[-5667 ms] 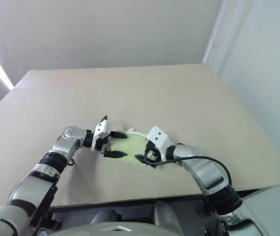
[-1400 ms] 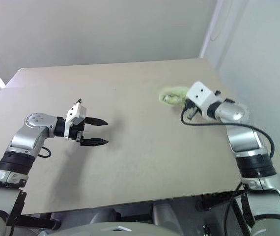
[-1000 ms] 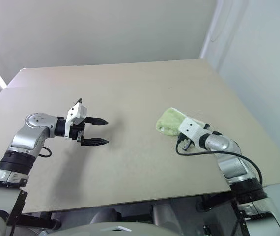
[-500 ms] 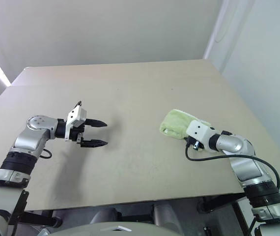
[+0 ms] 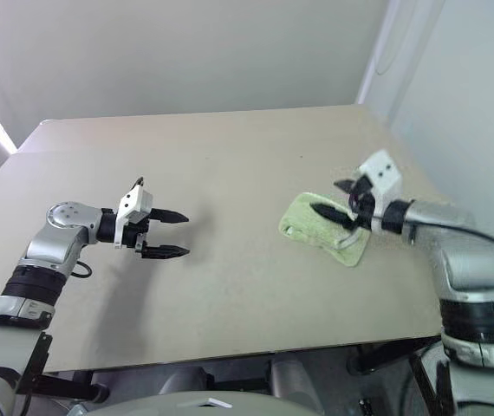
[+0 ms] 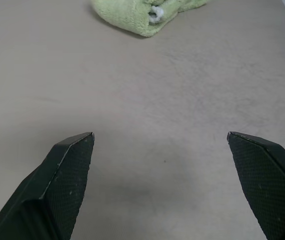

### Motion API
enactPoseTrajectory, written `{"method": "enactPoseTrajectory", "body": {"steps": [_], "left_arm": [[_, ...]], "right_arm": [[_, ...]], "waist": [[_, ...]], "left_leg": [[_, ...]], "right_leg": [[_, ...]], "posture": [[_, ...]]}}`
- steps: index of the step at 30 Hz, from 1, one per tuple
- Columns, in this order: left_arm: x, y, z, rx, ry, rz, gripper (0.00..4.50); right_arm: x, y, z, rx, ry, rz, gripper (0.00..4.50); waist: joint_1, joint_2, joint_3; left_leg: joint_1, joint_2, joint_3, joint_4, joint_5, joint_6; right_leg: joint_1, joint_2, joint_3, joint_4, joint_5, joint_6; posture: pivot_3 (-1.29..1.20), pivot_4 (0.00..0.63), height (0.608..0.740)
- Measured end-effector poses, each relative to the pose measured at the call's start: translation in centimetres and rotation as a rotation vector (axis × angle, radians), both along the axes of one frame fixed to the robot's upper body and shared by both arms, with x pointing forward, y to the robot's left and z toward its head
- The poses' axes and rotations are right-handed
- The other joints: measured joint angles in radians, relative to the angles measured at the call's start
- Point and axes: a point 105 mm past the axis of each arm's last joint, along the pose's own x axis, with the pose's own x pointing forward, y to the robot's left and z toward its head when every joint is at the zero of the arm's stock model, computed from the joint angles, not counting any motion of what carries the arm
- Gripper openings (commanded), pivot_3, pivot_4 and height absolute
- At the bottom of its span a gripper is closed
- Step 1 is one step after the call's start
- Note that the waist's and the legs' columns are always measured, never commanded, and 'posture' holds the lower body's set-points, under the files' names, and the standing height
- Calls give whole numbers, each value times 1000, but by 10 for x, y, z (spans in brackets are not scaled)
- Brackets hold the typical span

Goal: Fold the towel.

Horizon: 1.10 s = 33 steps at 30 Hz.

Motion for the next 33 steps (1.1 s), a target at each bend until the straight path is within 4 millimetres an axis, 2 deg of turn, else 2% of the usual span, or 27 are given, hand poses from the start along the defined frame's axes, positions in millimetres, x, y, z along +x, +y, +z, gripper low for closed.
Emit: {"method": "enactPoseTrajectory", "body": {"steps": [4,9,15,20,26,28,31,33], "left_arm": [[-1,0,0,4,1,-1,4500],[-3,-2,1,5,7,-5,4500],[-3,-5,4,2,4,-5,4500],[-4,-6,3,-7,17,-13,4500],[-7,-5,13,-104,121,-15,4500],[-3,-3,26,-159,130,-1,4500],[3,-1,48,-228,103,9,4500],[4,-1,52,-238,89,7,4500]], "right_arm": [[6,6,-29,31,85,-79,4045],[-5,24,-84,-11,134,-69,4045],[10,2,-117,-69,94,-209,4045],[10,9,-122,-114,42,-161,4045],[-1,14,-115,-117,58,-65,4045],[-4,15,-108,-98,68,-38,4045],[-5,14,-88,-35,58,-25,4045],[-3,10,-73,-6,38,-34,4045]], "waist": [[3,0,0],[-2,0,0],[-4,0,0],[-7,-1,-1],[-20,0,-1],[-23,0,-1],[-24,0,-1],[-26,0,0]], "left_leg": [[-2,0,0,0,0,0],[-2,-1,2,-1,0,0],[0,-1,2,0,0,0],[0,-1,2,0,0,0],[0,-1,1,0,0,0],[0,-1,1,0,0,0],[0,-1,1,0,0,0],[0,-1,1,0,0,0]], "right_leg": [[-1,-1,0,-1,0,0],[-1,-2,2,-2,-1,2],[0,-1,2,0,0,1],[1,-1,2,-1,0,1],[1,-1,2,-1,0,1],[1,-1,1,-1,0,1],[1,-1,1,-1,0,1],[1,-1,2,-1,0,1]], "posture": [[0,0,712],[0,0,712],[0,0,712],[0,0,712],[0,0,712],[0,0,712],[0,0,712],[0,0,712]]}}
